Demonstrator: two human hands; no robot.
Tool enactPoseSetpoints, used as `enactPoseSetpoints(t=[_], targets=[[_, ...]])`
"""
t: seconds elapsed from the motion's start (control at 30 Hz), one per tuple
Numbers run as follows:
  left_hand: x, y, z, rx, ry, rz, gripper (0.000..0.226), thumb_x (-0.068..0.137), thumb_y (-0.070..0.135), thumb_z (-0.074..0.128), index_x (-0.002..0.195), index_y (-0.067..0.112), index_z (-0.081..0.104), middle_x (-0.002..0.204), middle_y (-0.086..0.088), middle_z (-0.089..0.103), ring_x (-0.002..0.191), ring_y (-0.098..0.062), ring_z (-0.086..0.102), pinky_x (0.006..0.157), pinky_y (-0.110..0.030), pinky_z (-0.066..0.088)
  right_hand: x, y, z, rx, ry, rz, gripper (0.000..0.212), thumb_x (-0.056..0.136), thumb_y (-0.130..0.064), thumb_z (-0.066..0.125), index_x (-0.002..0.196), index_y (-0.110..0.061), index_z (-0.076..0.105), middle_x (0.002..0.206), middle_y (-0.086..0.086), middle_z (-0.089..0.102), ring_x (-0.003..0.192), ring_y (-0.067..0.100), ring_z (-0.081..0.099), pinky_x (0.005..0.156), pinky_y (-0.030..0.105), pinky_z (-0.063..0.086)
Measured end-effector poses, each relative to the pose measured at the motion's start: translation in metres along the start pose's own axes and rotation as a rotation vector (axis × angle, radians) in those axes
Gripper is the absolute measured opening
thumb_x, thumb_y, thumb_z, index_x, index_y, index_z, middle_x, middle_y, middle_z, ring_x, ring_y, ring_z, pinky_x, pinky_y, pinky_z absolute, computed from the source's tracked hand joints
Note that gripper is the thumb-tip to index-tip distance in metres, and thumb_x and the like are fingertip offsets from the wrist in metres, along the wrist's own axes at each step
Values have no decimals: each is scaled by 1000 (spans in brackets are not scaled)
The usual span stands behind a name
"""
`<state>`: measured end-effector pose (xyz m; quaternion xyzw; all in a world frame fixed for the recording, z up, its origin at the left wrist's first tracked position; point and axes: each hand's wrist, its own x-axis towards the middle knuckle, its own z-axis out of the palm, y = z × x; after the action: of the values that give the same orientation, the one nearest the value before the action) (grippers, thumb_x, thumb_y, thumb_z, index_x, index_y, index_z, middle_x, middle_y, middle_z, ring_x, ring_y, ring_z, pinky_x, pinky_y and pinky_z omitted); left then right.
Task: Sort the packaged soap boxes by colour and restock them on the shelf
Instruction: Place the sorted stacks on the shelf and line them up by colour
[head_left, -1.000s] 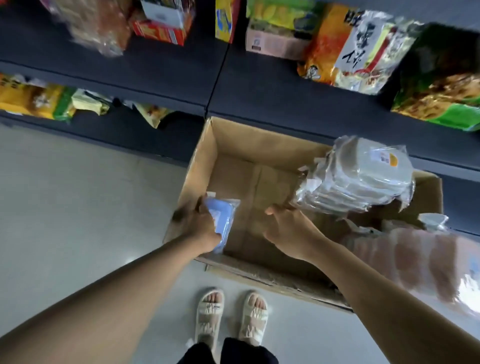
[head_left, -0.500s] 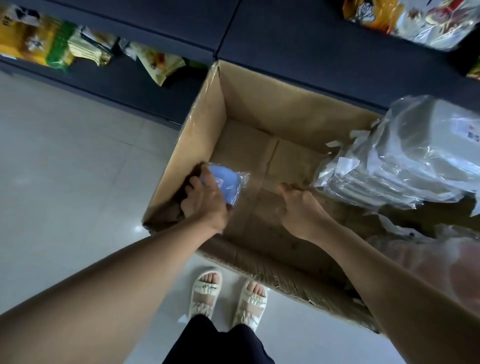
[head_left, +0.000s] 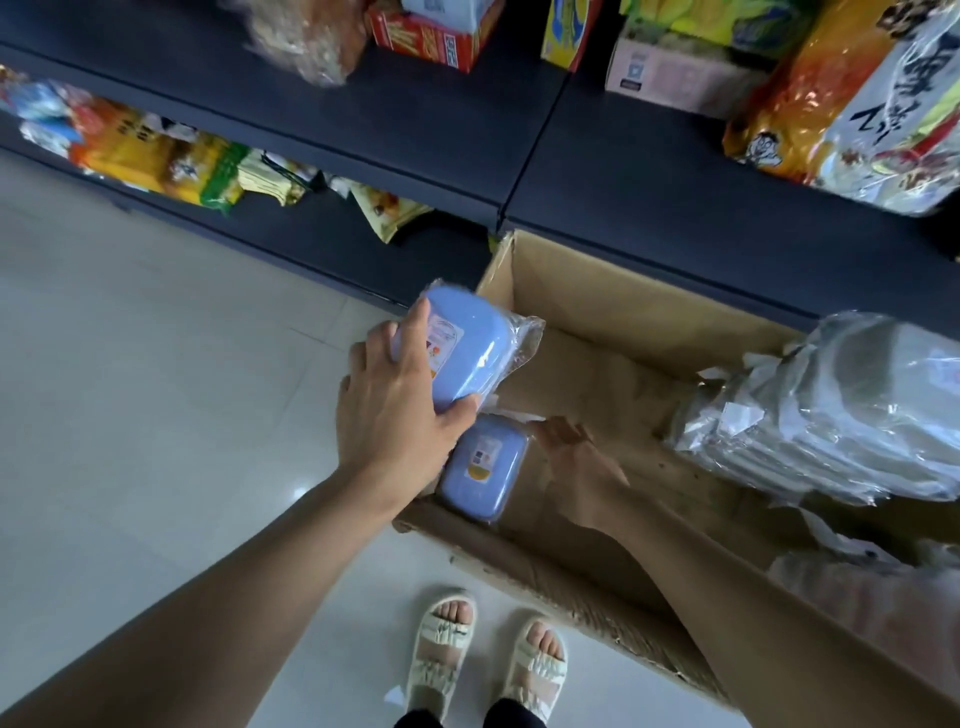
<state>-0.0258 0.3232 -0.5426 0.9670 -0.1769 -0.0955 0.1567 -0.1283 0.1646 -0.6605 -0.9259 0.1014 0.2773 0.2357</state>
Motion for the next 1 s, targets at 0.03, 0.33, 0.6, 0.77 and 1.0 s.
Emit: enactPoseSetpoints(t=[0.03,0.33,0.6,0.77,1.0], targets=[[0,-7,-2,-6,11,-7,91,75,37,72,149,20,23,132,-9,43,118,-31,40,88,-43,44,8,-4,3,-31,4,-37,82,80,1,56,148,-24,18,150,-2,21,134,23,27,99,34,41],[3,-35,5,-58,43,10,91,74,39,73,148,20,24,135,-7,43,119,-27,40,86,-41,45,59,-29,36,-447,15,-285,77,76,-24,72,145,-31,36,150,-1,34,129,32,40,105,42,36],[0,-33,5,-63,9,43,90,74,40,72,148,22,24,137,-4,41,118,-23,40,83,-37,47,33,11,50,-495,233,-115,75,21,-22,90,94,-14,73,93,9,67,84,35,64,80,46,56],[-6,-26,-10,-57,-26,55,85,79,39,68,148,23,23,137,-4,39,119,-25,38,83,-39,47,-1,4,22,-258,187,51,82,55,-31,85,130,-18,52,121,3,54,104,29,52,87,34,44],[-14,0,-71,-120,-53,105,77,83,35,63,148,26,22,133,-4,40,115,-27,36,89,-42,44,-80,-20,-69,-64,389,78,92,58,-67,57,138,-25,42,127,-5,51,109,19,39,94,30,36]])
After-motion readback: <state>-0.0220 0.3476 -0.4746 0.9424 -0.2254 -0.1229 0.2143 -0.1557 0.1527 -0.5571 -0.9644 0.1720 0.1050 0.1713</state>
